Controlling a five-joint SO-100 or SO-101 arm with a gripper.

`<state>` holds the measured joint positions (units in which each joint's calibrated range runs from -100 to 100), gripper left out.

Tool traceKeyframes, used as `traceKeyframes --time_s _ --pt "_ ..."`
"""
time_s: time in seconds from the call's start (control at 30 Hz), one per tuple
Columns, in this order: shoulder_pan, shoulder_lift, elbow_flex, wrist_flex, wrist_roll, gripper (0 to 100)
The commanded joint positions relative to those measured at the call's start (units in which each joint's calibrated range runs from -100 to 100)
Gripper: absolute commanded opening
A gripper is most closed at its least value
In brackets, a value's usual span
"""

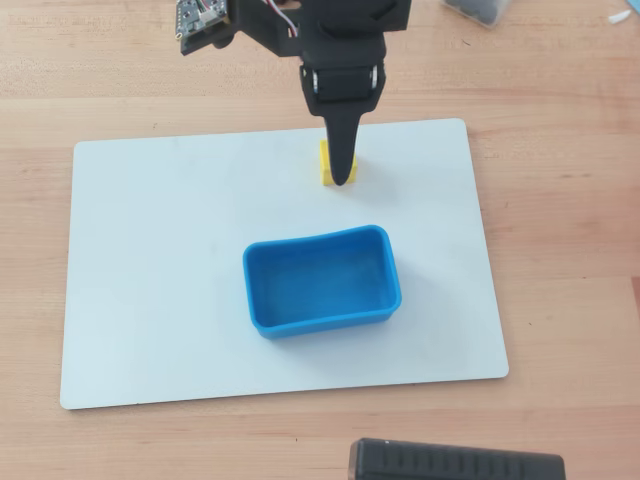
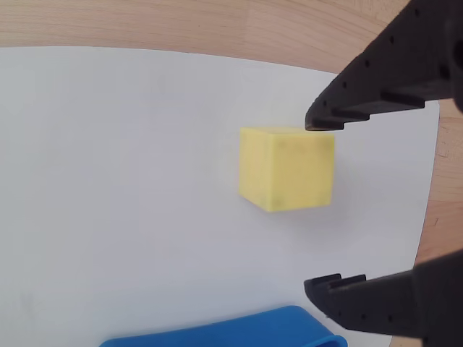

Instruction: Pick up yellow cube and drop it in the blue rectangular bin

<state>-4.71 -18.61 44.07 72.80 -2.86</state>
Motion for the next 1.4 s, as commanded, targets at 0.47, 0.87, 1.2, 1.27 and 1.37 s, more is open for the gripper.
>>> traceKeyframes --time_s 0.47,0.87,1.2,1.27,1.37 --pt "1.37 3.15 6.02 -7.23 -0.34 23" --pt "1.37 5.28 6.47 -9.71 -0.2 12" --pt "2.48 4.36 5.84 -9.79 -0.15 4" --pt "2.57 2.22 5.2 -9.05 -0.15 4" --pt "2.31 -1.4 2.29 -6.16 -0.15 4"
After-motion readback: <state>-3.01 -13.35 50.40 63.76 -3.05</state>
